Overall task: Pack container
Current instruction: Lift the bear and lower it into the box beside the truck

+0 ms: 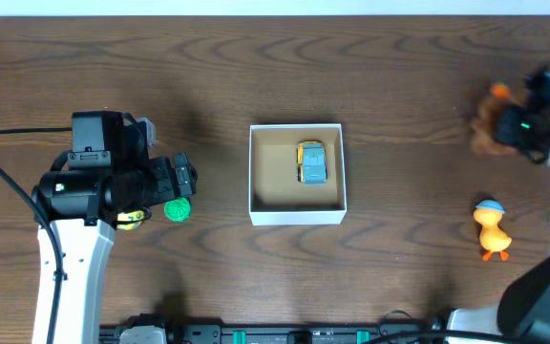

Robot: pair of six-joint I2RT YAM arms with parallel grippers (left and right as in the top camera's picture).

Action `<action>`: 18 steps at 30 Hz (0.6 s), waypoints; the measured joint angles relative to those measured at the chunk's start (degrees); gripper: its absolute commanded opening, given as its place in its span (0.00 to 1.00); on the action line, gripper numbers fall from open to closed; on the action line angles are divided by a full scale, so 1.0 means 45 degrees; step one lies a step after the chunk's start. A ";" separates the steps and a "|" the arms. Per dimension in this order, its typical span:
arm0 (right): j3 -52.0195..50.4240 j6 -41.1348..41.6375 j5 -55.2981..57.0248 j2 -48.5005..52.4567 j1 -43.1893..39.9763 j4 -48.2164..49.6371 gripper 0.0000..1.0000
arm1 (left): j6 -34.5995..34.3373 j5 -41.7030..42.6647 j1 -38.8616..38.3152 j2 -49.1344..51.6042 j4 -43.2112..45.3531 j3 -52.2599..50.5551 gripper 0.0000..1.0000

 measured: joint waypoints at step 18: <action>0.0000 0.4284 0.1583 -0.1117 1.0749 0.1418 0.01 | 0.0000 0.0005 0.0000 0.0000 -0.0005 0.0000 0.98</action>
